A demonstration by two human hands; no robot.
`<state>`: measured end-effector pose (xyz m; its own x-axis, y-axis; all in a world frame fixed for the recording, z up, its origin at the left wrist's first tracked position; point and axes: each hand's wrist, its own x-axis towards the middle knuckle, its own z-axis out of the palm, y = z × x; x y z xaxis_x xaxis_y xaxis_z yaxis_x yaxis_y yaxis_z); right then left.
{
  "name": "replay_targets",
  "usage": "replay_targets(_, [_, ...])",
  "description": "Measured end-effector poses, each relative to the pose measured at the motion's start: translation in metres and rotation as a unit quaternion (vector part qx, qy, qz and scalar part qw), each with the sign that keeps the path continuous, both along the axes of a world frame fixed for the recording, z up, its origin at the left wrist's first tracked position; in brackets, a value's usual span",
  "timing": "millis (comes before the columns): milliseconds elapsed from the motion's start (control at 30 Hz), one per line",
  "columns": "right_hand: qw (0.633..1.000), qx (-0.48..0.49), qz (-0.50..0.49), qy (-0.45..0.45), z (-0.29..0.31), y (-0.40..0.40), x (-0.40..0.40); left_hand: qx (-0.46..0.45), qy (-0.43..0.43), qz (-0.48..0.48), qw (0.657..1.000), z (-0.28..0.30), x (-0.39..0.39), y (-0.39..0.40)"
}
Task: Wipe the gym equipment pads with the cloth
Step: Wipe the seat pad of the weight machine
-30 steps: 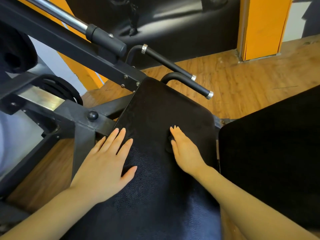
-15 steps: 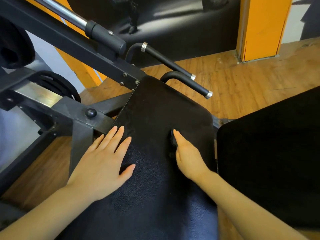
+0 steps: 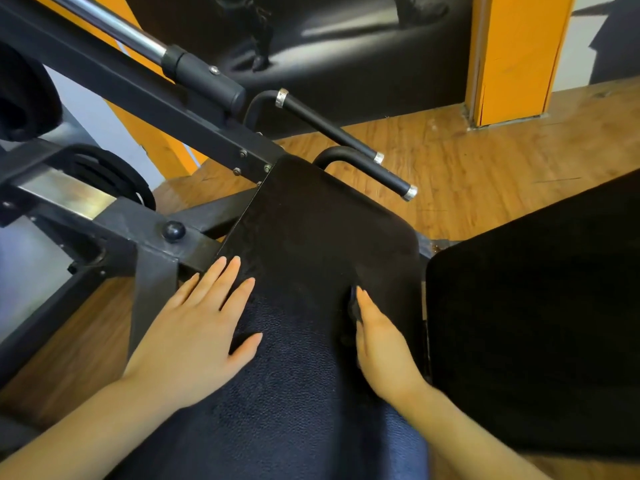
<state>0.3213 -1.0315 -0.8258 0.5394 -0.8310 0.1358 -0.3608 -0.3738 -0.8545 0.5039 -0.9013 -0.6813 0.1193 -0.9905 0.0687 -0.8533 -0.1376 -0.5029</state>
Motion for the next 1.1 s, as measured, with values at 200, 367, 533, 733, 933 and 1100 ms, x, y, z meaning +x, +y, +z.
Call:
replay_targets(200, [1.0,0.0,-0.021,0.021,0.009,-0.037,0.026,-0.003,-0.001,-0.003,1.0,0.0,0.001,-0.002])
replay_targets(367, [0.999,0.007,-0.015,0.044,0.015,-0.033,0.015,0.005,-0.004,0.004,1.0,0.0,0.001,-0.001])
replay_targets(533, [0.999,-0.014,0.019,0.04,-0.006,0.003,-0.017,-0.001,0.002,0.0,1.0,-0.001,0.001,-0.001])
replay_targets(733, [0.998,0.01,-0.032,0.044,0.007,-0.052,0.025,0.005,-0.002,0.004,1.0,0.001,0.001,-0.003])
replay_targets(933, [0.999,-0.01,-0.021,0.033,-0.001,-0.003,-0.01,0.021,-0.011,0.0,1.0,-0.001,0.002,-0.001])
replay_targets(1100, [0.995,-0.069,-0.007,0.066,-0.014,0.017,-0.022,0.035,-0.011,-0.012,0.999,0.0,-0.007,-0.006])
